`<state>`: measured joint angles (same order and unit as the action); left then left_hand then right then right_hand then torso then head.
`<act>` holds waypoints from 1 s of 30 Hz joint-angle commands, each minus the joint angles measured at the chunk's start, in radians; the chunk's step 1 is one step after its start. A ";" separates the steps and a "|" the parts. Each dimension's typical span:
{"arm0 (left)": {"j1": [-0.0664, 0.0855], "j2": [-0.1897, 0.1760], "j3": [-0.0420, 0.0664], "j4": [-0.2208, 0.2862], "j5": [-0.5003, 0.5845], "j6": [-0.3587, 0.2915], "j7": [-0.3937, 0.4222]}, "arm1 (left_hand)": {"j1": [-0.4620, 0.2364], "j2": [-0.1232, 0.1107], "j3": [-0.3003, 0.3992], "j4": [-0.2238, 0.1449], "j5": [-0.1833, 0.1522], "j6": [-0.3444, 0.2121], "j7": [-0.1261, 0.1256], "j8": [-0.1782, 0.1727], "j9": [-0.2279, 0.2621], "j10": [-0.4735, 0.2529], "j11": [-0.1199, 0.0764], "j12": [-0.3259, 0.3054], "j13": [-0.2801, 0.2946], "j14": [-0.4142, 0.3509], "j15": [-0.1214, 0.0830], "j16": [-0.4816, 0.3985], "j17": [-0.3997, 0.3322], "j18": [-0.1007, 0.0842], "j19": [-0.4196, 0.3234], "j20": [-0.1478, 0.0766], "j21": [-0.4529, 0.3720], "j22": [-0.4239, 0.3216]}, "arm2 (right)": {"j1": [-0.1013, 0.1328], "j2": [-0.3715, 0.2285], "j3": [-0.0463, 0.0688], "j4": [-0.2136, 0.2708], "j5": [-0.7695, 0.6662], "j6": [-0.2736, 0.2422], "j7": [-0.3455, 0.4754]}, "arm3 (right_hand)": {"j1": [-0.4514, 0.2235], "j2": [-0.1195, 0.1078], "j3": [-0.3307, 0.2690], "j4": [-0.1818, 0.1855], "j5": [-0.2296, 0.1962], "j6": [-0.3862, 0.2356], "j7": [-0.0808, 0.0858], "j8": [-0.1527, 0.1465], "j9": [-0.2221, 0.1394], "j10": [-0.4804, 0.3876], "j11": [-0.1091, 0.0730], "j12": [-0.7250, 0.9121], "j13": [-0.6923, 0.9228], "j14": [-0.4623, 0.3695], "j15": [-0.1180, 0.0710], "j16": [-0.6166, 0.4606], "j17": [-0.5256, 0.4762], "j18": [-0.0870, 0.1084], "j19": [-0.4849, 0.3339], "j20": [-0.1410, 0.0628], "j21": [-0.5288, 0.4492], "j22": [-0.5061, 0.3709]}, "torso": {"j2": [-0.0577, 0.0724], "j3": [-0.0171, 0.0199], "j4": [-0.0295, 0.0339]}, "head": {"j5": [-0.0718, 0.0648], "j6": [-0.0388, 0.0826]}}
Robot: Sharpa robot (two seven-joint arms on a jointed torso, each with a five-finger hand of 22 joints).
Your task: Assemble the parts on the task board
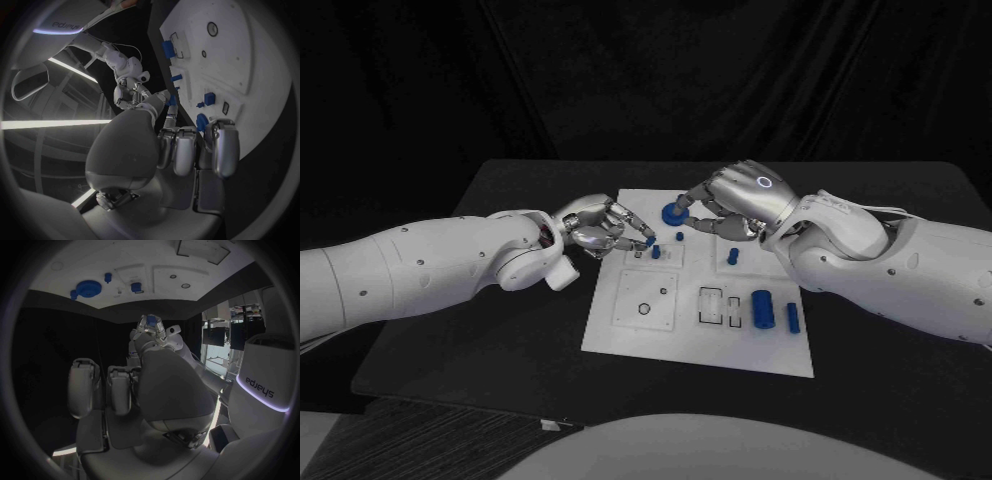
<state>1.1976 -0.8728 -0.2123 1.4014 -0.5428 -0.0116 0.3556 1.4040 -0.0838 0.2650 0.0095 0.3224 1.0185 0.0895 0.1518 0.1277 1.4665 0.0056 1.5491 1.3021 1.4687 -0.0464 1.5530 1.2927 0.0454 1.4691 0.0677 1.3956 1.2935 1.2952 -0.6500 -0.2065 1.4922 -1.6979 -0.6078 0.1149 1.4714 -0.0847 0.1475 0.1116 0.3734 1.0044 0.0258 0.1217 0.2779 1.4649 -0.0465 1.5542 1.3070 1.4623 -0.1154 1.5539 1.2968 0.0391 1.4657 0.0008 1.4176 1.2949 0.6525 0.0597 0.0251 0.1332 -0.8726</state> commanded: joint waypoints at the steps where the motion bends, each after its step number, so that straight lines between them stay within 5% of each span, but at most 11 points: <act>1: 0.001 -0.005 0.001 0.017 0.112 0.099 -0.033 | -0.043 0.034 -0.012 0.014 0.002 0.057 -0.002 0.030 0.088 0.104 0.001 0.022 0.269 0.102 -0.003 0.018 0.278 -0.003 0.007 -0.006 -0.008 0.221 | -0.001 0.016 0.001 -0.008 -0.050 -0.052 0.056 | 0.006 -0.014 -0.002 -0.006 -0.036 -0.014 -0.007 -0.024 -0.015 0.106 -0.012 0.017 0.264 0.108 -0.008 0.017 0.274 -0.006 0.043 -0.006 0.025 0.233 | 0.000 -0.0006 0.0007 | 0.002 0.000; 8: 0.002 -0.007 0.001 0.023 0.139 0.118 -0.045 | -0.041 0.037 -0.013 0.014 0.004 0.056 -0.003 0.030 0.089 0.104 0.000 0.022 0.269 0.102 -0.003 0.018 0.278 -0.003 0.007 -0.006 -0.008 0.220 | -0.004 0.041 0.001 -0.011 -0.054 -0.044 0.087 | 0.007 -0.028 -0.010 -0.001 -0.077 -0.020 -0.018 -0.031 -0.020 0.106 -0.019 0.017 0.264 0.108 -0.013 0.017 0.274 -0.008 0.046 -0.011 0.032 0.236 | 0.001 0.0002 0.0021 | -0.001 0.000; 19: 0.002 -0.006 0.001 0.022 0.146 0.129 -0.058 | -0.039 0.039 -0.013 0.013 0.007 0.056 -0.003 0.031 0.090 0.104 0.000 0.022 0.269 0.102 -0.003 0.018 0.278 -0.002 0.006 -0.006 -0.010 0.220 | -0.006 0.048 0.001 -0.006 -0.089 0.044 0.128 | 0.016 -0.050 -0.028 0.019 -0.126 -0.052 -0.038 -0.049 -0.031 0.106 -0.033 0.017 0.264 0.108 -0.020 0.017 0.274 -0.010 0.047 -0.019 0.038 0.238 | 0.000 0.0001 -0.0008 | 0.005 0.000; 30: 0.002 -0.007 0.001 0.020 0.147 0.140 -0.069 | -0.037 0.041 -0.014 0.013 0.009 0.056 -0.003 0.031 0.091 0.104 0.000 0.022 0.269 0.102 -0.003 0.018 0.278 -0.002 0.006 -0.006 -0.011 0.220 | -0.008 0.052 0.001 -0.009 -0.095 0.086 0.139 | 0.015 -0.056 -0.040 0.043 -0.159 -0.052 -0.036 -0.048 -0.032 0.106 -0.034 0.017 0.264 0.108 -0.022 0.017 0.274 -0.011 0.048 -0.021 0.040 0.239 | 0.000 0.0004 -0.0014 | 0.009 0.000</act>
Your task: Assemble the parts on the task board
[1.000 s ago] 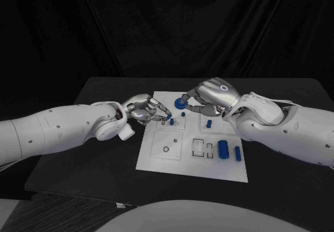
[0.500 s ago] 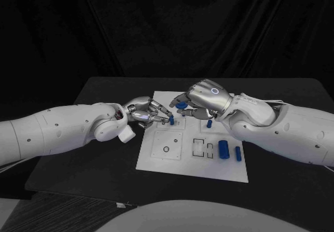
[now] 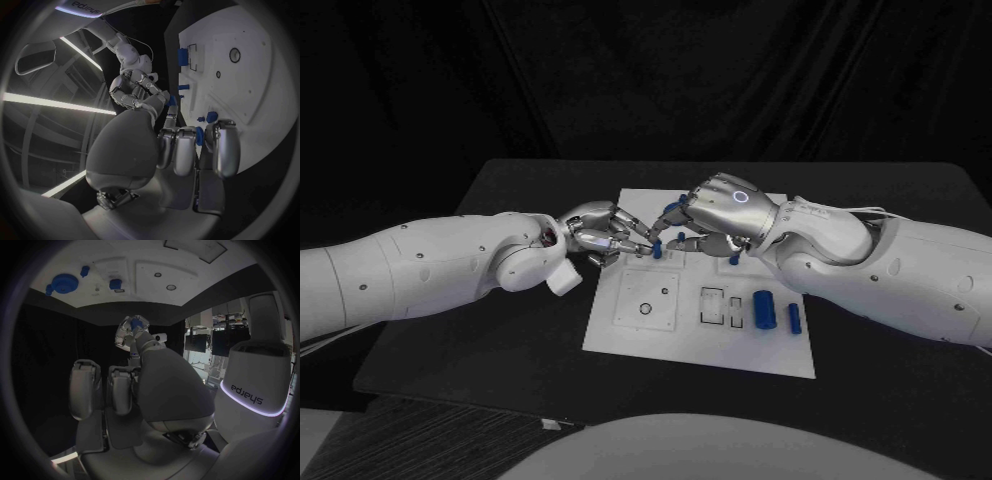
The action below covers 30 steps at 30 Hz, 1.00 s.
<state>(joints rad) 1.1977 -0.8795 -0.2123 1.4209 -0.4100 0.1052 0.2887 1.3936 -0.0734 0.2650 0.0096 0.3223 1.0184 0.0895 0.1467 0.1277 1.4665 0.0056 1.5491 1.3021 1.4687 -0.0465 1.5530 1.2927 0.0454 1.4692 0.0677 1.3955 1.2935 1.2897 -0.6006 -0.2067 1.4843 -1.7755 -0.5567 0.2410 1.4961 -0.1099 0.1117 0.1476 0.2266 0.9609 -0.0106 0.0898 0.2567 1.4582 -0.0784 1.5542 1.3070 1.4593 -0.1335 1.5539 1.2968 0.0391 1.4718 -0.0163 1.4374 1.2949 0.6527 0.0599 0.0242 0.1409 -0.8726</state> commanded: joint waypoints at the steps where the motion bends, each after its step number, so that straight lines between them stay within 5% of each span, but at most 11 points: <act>1: 0.002 0.000 0.001 0.001 0.014 0.024 -0.003 | -0.026 0.030 -0.014 0.013 0.009 0.056 -0.003 0.036 0.091 0.104 0.000 0.022 0.269 0.102 -0.003 0.018 0.278 -0.002 0.006 -0.006 -0.011 0.220 | -0.003 0.004 0.001 -0.002 -0.017 0.037 0.012 | -0.010 -0.031 -0.007 0.012 -0.015 -0.008 0.004 -0.016 -0.011 0.113 0.000 0.017 0.264 0.111 -0.004 0.017 0.274 -0.010 0.042 -0.004 0.020 0.238 | 0.000 0.0002 -0.0006 | 0.002 0.000; 10: 0.002 0.000 0.001 0.003 0.014 0.032 -0.008 | -0.025 0.031 -0.014 0.012 0.010 0.056 -0.003 0.036 0.091 0.104 0.000 0.022 0.269 0.102 -0.003 0.018 0.278 -0.002 0.006 -0.006 -0.011 0.220 | -0.009 0.013 0.001 -0.012 -0.018 0.041 -0.003 | -0.012 -0.033 -0.013 0.027 -0.026 -0.011 0.011 -0.016 -0.012 0.113 0.004 0.017 0.264 0.111 -0.002 0.017 0.274 -0.011 0.042 -0.003 0.020 0.238 | 0.000 0.0002 -0.0002 | 0.000 0.000; 20: 0.002 0.001 0.001 0.006 0.014 0.048 -0.021 | -0.024 0.032 -0.015 0.012 0.012 0.056 -0.004 0.037 0.092 0.104 0.000 0.022 0.269 0.102 -0.003 0.018 0.278 -0.002 0.006 -0.006 -0.011 0.220 | -0.012 0.022 0.001 -0.020 -0.018 0.014 -0.019 | 0.006 -0.016 -0.008 0.049 0.041 0.035 0.022 0.008 -0.002 0.113 0.012 0.017 0.264 0.111 0.004 0.017 0.274 -0.011 0.042 0.001 0.020 0.238 | 0.000 -0.0004 0.0004 | -0.001 0.000; 30: 0.002 0.002 0.001 0.008 0.014 0.057 -0.024 | -0.022 0.032 -0.015 0.011 0.013 0.057 -0.004 0.037 0.093 0.104 0.000 0.022 0.269 0.102 -0.003 0.018 0.278 -0.002 0.005 -0.006 -0.012 0.219 | -0.018 0.030 0.001 -0.028 -0.018 0.007 -0.019 | 0.004 -0.014 -0.012 0.055 0.041 0.067 0.026 0.025 0.008 0.113 0.015 0.017 0.264 0.111 0.005 0.017 0.274 -0.011 0.043 0.003 0.022 0.239 | 0.001 0.0004 0.0002 | -0.004 0.000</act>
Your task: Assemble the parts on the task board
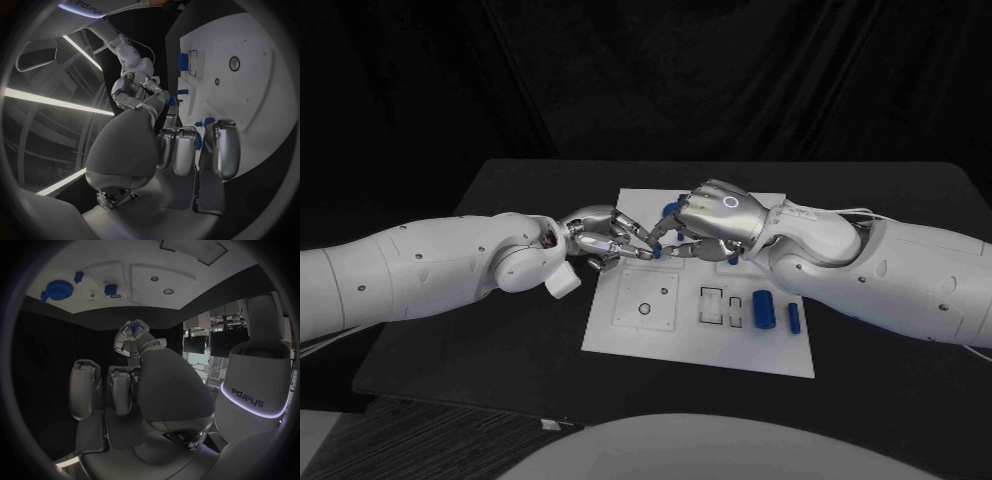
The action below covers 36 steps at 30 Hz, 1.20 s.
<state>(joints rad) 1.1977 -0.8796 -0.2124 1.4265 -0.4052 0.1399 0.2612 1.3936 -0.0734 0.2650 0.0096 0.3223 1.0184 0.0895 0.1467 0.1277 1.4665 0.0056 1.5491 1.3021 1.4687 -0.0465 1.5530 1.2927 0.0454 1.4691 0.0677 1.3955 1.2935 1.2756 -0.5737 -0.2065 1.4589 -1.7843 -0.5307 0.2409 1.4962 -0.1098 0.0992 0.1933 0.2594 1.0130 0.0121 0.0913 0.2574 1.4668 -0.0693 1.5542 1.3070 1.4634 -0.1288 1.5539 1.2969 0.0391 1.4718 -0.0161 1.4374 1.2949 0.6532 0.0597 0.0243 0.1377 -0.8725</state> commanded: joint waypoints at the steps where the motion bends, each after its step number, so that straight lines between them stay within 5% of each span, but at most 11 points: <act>1: 0.002 0.003 0.001 0.003 0.009 0.023 0.004 | -0.022 0.032 -0.015 0.011 0.013 0.057 -0.004 0.037 0.093 0.104 0.000 0.022 0.269 0.102 -0.003 0.018 0.278 -0.002 0.005 -0.006 -0.012 0.219 | -0.005 0.004 0.001 -0.005 -0.009 -0.018 -0.019 | 0.006 -0.013 0.000 0.009 0.008 0.029 0.005 0.032 0.012 0.104 0.007 0.017 0.264 0.107 0.001 0.017 0.274 -0.011 0.043 0.004 0.022 0.239 | 0.000 0.0006 0.0001 | -0.001 0.000; 16: 0.002 0.007 0.001 0.001 0.009 0.024 0.007 | -0.022 0.033 -0.016 0.011 0.013 0.057 -0.004 0.037 0.094 0.104 0.000 0.022 0.269 0.102 -0.003 0.018 0.278 -0.002 0.004 -0.006 -0.013 0.219 | -0.013 0.011 0.001 -0.010 -0.009 -0.006 -0.012 | 0.008 -0.012 -0.001 0.010 0.012 0.043 0.006 0.039 0.018 0.104 0.008 0.017 0.264 0.107 0.002 0.017 0.274 -0.011 0.043 0.004 0.022 0.239 | 0.000 0.0002 0.0001 | 0.001 0.000; 30: 0.002 0.011 0.001 0.000 0.009 0.034 0.004 | -0.021 0.036 -0.017 0.012 0.014 0.056 -0.003 0.037 0.095 0.104 0.000 0.022 0.269 0.102 -0.003 0.018 0.278 -0.001 0.004 -0.006 -0.014 0.219 | -0.015 0.015 0.001 -0.014 -0.009 0.001 -0.009 | 0.009 0.007 0.008 0.001 0.159 0.110 0.007 0.061 0.040 0.104 0.009 0.017 0.264 0.107 0.004 0.017 0.274 -0.011 0.044 0.006 0.025 0.240 | 0.000 0.0006 -0.0002 | 0.004 0.000; 36: 0.001 0.010 0.001 -0.001 0.009 0.042 0.001 | -0.023 0.036 -0.019 0.013 0.014 0.054 -0.003 0.037 0.095 0.104 0.001 0.022 0.269 0.102 -0.003 0.018 0.278 -0.001 0.003 -0.006 -0.015 0.218 | -0.015 0.015 0.001 -0.016 -0.009 0.002 -0.010 | 0.000 0.014 0.007 -0.005 0.190 0.143 0.012 0.074 0.052 0.104 0.013 0.017 0.264 0.107 0.006 0.017 0.274 -0.012 0.045 0.007 0.026 0.240 | 0.000 0.0006 0.0000 | 0.005 0.000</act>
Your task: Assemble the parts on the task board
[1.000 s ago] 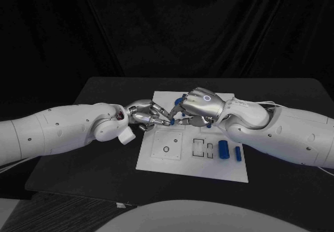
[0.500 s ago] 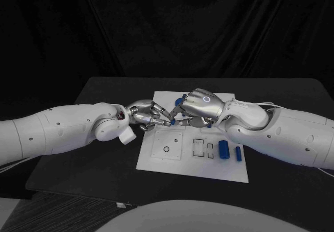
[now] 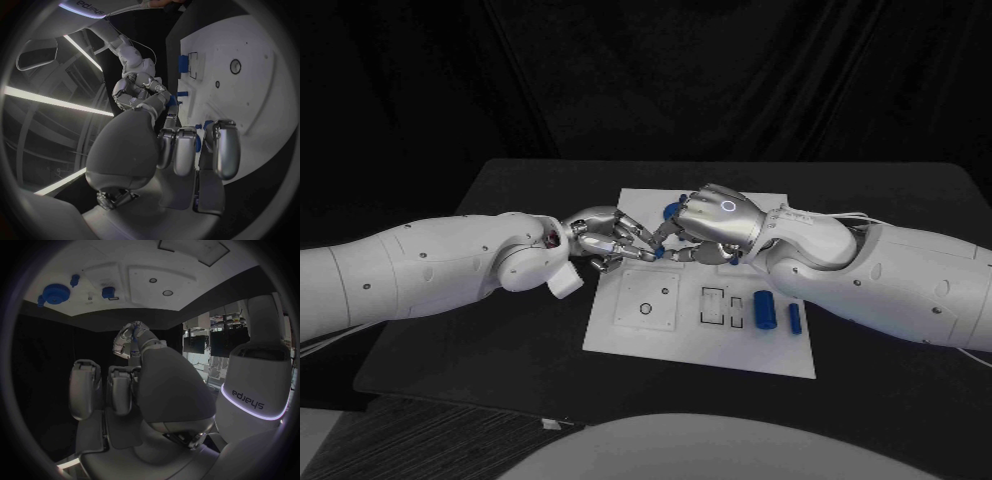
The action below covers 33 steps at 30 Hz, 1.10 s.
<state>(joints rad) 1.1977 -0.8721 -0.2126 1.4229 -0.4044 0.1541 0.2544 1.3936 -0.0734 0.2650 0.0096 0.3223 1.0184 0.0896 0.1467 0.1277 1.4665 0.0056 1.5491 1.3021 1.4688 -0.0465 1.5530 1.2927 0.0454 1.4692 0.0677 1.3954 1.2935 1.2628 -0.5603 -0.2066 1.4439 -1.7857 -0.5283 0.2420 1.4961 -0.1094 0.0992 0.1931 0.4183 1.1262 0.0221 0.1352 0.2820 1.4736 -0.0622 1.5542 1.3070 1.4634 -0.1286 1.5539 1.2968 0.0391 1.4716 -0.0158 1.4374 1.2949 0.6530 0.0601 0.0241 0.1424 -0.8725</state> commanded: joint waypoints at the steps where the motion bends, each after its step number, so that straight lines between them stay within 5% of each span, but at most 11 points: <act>1: 0.001 0.002 0.001 0.002 0.008 0.029 0.007 | -0.023 0.036 -0.019 0.013 0.014 0.055 -0.003 0.037 0.095 0.104 0.000 0.022 0.269 0.102 -0.003 0.018 0.278 -0.001 0.003 -0.006 -0.015 0.219 | -0.003 0.002 0.001 -0.002 -0.008 -0.001 -0.011 | 0.000 0.014 0.007 -0.004 0.031 0.030 0.002 0.030 0.027 0.097 0.006 0.017 0.264 0.107 0.006 0.017 0.274 -0.012 0.045 0.007 0.027 0.240 | 0.000 0.0000 0.0000 | 0.001 0.000; 13: 0.001 0.002 0.001 -0.001 0.008 0.016 0.044 | -0.023 0.039 -0.033 0.018 -0.004 0.023 0.006 0.021 0.095 0.104 0.007 0.022 0.269 0.102 0.002 0.018 0.278 -0.001 0.002 -0.002 -0.018 0.218 | -0.003 0.004 0.001 -0.004 -0.008 -0.009 -0.012 | -0.002 0.024 0.008 -0.022 0.059 0.045 0.007 0.033 0.038 0.097 0.019 0.017 0.264 0.107 0.014 0.017 0.274 -0.012 0.045 0.013 0.027 0.240 | 0.000 0.0001 0.0000 | 0.006 0.000; 18: 0.001 -0.002 0.001 -0.006 0.008 -0.017 0.072 | -0.033 0.035 -0.066 0.039 -0.095 -0.091 0.040 -0.029 0.076 0.104 0.036 0.022 0.269 0.102 0.025 0.018 0.278 -0.003 0.003 0.015 -0.016 0.219 | -0.001 -0.001 0.001 -0.004 -0.008 -0.010 -0.016 | -0.001 0.027 0.009 -0.026 0.051 0.045 0.009 0.032 0.040 0.097 0.023 0.017 0.264 0.107 0.017 0.017 0.274 -0.012 0.045 0.015 0.027 0.240 | 0.000 -0.0001 0.0001 | 0.010 0.000; 24: 0.006 -0.011 0.001 -0.015 -0.049 -0.068 0.093 | -0.028 0.022 -0.110 0.053 -0.152 -0.200 0.061 -0.058 0.051 0.104 0.053 0.022 0.269 0.102 0.042 0.018 0.278 -0.001 -0.001 0.033 -0.022 0.217 | 0.020 -0.003 0.001 -0.005 -0.008 0.002 -0.025 | -0.003 0.031 0.007 -0.033 0.025 0.045 0.011 0.030 0.044 0.097 0.028 0.017 0.264 0.107 0.022 0.017 0.274 -0.012 0.044 0.020 0.026 0.240 | 0.000 -0.0006 0.0002 | 0.020 0.000; 26: 0.015 -0.016 0.001 -0.019 -0.102 -0.086 0.096 | -0.022 0.011 -0.138 0.060 -0.196 -0.241 0.064 -0.060 0.041 0.104 0.052 0.022 0.269 0.102 0.042 0.018 0.278 0.000 -0.003 0.036 -0.024 0.217 | 0.037 -0.003 0.001 -0.004 -0.008 0.018 -0.033 | -0.003 0.031 0.007 -0.033 0.025 0.045 0.011 0.030 0.044 0.097 0.028 0.017 0.264 0.107 0.022 0.017 0.274 -0.012 0.044 0.020 0.026 0.240 | -0.001 -0.0010 -0.0001 | 0.022 0.000; 33: 0.048 -0.031 0.001 -0.029 -0.158 -0.122 0.090 | -0.021 -0.002 -0.199 0.096 -0.256 -0.288 0.068 -0.048 0.025 0.104 0.054 0.022 0.269 0.102 0.044 0.018 0.278 0.001 -0.004 0.038 -0.025 0.216 | 0.084 0.006 0.001 -0.024 -0.022 0.089 -0.047 | -0.003 0.033 0.008 -0.034 0.021 0.045 0.011 0.030 0.045 0.097 0.029 0.017 0.264 0.107 0.023 0.017 0.274 -0.011 0.042 0.021 0.023 0.239 | -0.002 -0.0020 0.0007 | 0.033 0.000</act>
<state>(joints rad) 1.2389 -0.9015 -0.2127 1.3960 -0.5042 0.0776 0.3200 1.3809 -0.0606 0.1073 0.1064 0.0727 0.7470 0.1557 0.0968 0.1643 1.4666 0.0487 1.5491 1.3021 1.4721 -0.0104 1.5530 1.2927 0.0454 1.4538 0.1021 1.3800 1.2935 1.3400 -0.5566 -0.2065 1.4241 -1.7877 -0.4951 0.2283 1.4960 -0.1093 0.0937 0.1679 0.4435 1.1401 0.0324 0.1353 0.2942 1.4649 -0.0425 1.5542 1.3069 1.4624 -0.1114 1.5539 1.2968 0.0391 1.4735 0.0036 1.4374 1.2949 0.6516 0.0591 0.0242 0.1710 -0.8725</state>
